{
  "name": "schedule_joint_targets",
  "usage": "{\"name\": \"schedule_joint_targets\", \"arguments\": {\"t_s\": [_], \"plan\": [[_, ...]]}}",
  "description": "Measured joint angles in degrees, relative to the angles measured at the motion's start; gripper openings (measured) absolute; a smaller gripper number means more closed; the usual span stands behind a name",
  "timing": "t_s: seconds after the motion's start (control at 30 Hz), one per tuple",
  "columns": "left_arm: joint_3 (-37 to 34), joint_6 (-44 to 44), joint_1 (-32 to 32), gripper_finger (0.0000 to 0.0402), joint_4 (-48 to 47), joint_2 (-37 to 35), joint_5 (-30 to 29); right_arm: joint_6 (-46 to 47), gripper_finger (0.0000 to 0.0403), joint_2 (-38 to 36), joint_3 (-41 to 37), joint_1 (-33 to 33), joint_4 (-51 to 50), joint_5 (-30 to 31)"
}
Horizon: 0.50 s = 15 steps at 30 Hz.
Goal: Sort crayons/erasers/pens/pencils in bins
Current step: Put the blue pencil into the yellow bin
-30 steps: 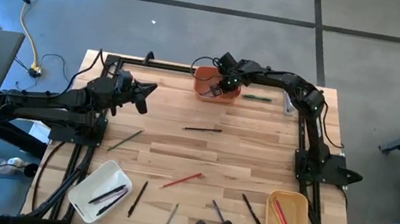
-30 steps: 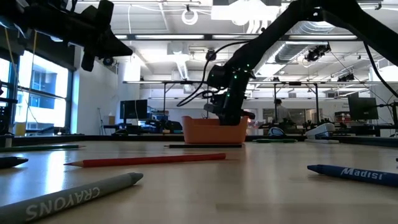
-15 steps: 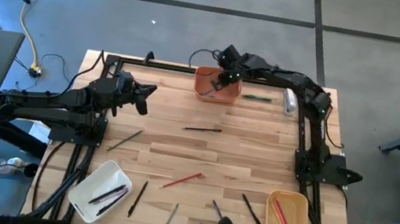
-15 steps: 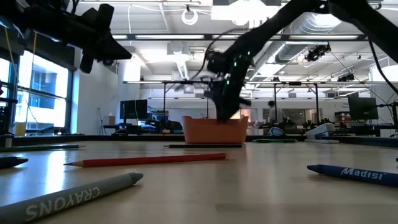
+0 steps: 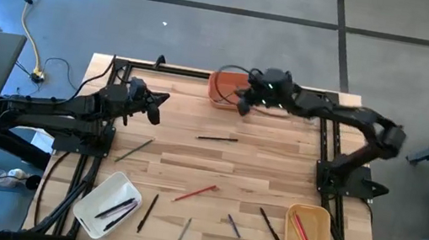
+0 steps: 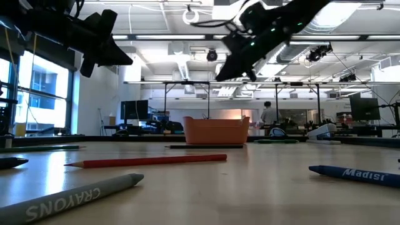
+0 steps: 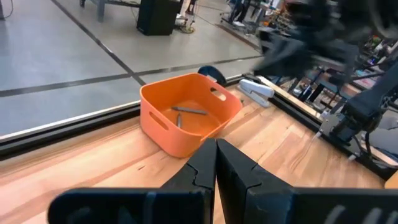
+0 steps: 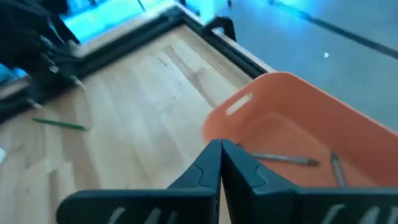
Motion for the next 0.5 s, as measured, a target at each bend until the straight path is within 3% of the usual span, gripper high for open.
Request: {"name": "schedule_joint_targets", "arguments": {"t_s": [0.13,0.3,0.5], "plan": [[0.00,0.00,0.00,0.0000,-0.28,0.30,1.82,4.75,0.0001,-9.26,-7.47,5.43,0.52,6.49],[0.00,-1.72,-0.03,0.0000,0.63,0.25,3.81,9.00,0.0000,-15.60,-11.42,13.33,-8.30,12.61],[-0.02,-1.92,-0.02,0.0000,-0.63,0.25,5.39,7.33,0.0000,-12.76,-11.61,17.76,-17.12,4.90]]}}
